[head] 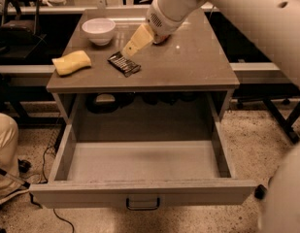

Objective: Place rxbar chocolate into top drawer

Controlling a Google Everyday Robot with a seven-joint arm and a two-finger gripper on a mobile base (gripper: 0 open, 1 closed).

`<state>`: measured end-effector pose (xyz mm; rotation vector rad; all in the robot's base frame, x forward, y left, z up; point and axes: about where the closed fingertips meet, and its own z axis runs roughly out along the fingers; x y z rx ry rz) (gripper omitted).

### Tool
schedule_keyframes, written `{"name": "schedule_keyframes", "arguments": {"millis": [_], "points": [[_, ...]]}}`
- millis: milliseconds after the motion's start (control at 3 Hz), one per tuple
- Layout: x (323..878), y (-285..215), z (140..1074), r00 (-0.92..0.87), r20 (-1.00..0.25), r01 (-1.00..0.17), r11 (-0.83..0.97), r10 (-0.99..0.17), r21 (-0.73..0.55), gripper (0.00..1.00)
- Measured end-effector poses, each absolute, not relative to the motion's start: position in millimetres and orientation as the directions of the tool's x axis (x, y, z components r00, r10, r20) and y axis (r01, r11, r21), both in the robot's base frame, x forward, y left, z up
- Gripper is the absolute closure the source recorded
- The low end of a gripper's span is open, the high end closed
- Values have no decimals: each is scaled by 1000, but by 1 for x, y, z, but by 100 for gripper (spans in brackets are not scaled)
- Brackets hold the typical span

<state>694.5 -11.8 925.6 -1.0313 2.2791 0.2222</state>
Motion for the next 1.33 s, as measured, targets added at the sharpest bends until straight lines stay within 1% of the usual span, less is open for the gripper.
{"name": "schedule_keyframes", "arguments": {"millis": [333,667,1333], "points": [[723,12,897,-574,-593,-668,742,-565,-59,0],[741,34,871,-621,-569,-631,775,-539,-46,0],[754,77,842,-640,-512,-629,773,-573,-79,0]]}}
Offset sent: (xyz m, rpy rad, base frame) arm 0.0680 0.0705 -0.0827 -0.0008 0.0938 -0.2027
